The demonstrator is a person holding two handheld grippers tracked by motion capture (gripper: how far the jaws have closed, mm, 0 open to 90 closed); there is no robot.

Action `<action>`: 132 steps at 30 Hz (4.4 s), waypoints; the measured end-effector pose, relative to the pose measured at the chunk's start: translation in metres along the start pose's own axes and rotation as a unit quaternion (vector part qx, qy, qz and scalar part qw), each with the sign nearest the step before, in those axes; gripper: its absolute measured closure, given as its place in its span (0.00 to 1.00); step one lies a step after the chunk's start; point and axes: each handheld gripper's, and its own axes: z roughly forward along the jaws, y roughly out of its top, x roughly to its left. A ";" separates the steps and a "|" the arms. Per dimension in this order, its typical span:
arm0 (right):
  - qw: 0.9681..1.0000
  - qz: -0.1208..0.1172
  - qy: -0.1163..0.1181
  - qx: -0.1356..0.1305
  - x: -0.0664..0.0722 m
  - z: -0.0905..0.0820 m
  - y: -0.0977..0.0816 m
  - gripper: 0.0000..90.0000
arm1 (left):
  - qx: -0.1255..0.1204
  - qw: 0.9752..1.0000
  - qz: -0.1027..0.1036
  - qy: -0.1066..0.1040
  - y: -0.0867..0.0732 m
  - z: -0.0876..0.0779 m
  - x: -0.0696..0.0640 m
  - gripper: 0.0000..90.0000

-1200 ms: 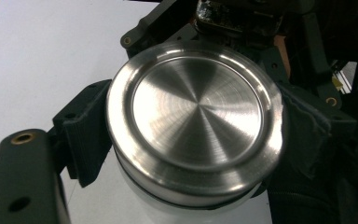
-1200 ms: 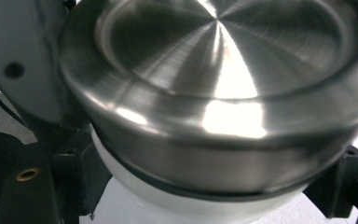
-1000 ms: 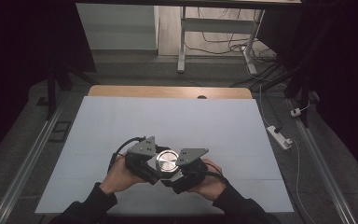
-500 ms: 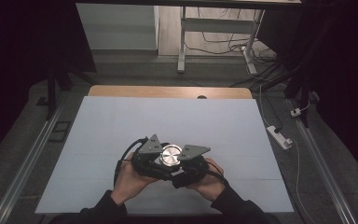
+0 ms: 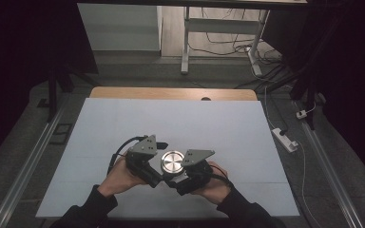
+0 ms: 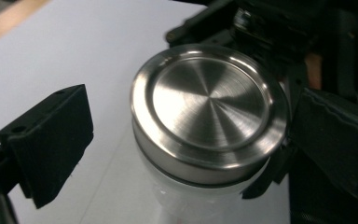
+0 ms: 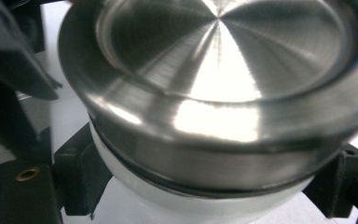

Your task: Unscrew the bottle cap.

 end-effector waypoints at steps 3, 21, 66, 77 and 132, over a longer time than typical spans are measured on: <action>1.000 -0.010 0.021 0.002 0.003 0.000 0.001 0.17 | 0.016 0.999 0.026 -0.014 0.000 0.002 -0.002 0.02; 1.000 -0.001 0.018 0.006 0.003 0.000 0.001 0.17 | 0.000 1.000 -0.015 0.011 0.003 0.011 -0.006 0.21; 0.999 -0.022 0.033 0.019 0.009 0.005 0.000 0.17 | 0.037 0.999 0.000 -0.003 0.003 0.010 -0.011 0.21; 1.000 0.015 0.000 0.016 0.003 0.004 -0.001 0.17 | 0.022 0.997 -0.040 0.055 0.008 0.017 -0.015 0.21; 0.997 0.052 -0.061 0.004 -0.003 -0.002 -0.002 0.17 | 0.013 0.982 -0.108 0.157 0.021 0.027 -0.029 0.21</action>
